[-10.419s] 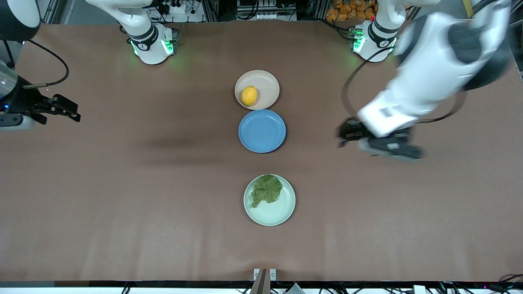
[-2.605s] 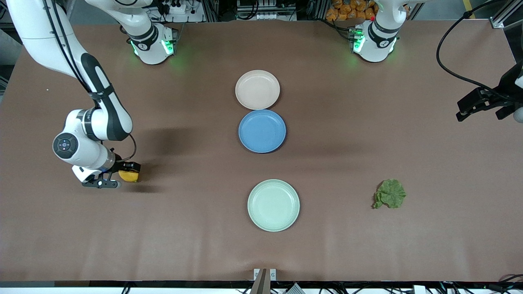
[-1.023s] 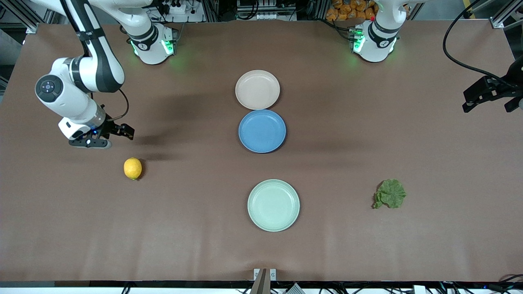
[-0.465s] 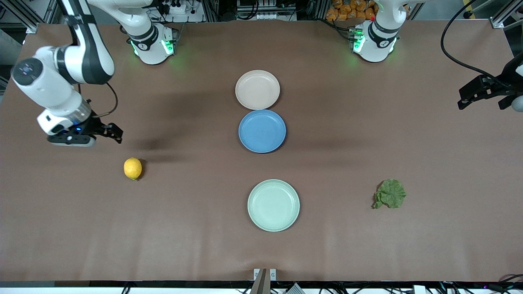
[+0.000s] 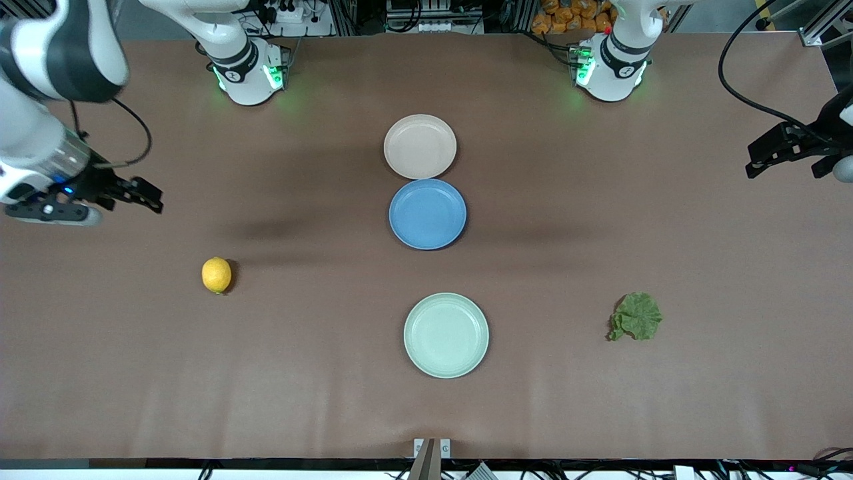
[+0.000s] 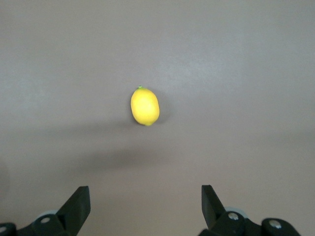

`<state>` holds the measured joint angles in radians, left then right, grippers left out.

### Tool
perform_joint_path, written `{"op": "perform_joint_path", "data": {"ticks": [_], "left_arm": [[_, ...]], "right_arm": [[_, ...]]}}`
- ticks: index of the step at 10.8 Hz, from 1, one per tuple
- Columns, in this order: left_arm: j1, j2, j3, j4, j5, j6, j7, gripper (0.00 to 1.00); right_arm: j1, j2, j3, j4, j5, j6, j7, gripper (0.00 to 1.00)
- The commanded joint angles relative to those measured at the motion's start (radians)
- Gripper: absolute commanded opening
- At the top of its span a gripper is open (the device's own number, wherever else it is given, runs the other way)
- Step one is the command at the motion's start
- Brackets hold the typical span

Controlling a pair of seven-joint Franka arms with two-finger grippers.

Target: Pick lemon and lettuce from plates

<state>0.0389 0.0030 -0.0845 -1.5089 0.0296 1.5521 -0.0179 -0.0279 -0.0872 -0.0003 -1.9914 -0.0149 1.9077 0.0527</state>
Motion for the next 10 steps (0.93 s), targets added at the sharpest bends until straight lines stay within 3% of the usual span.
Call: {"op": "perform_joint_path", "data": {"ticks": [1,6,10], "left_arm": [[0.013,-0.02,-0.006,-0.014,-0.011,0.002,0.007,1.0],[0.01,-0.011,-0.006,-0.008,-0.008,0.002,0.023,1.0],[0.012,-0.011,-0.006,-0.008,-0.017,0.002,0.012,1.0]], "right_arm": [[-0.01,0.014,0.011,0.186,0.021,-0.195,0.004,1.0],[-0.007,0.012,0.017,0.319,0.023,-0.28,-0.01,1.0],[0.0,0.02,0.017,0.344,0.02,-0.282,-0.01,1.0]]}}
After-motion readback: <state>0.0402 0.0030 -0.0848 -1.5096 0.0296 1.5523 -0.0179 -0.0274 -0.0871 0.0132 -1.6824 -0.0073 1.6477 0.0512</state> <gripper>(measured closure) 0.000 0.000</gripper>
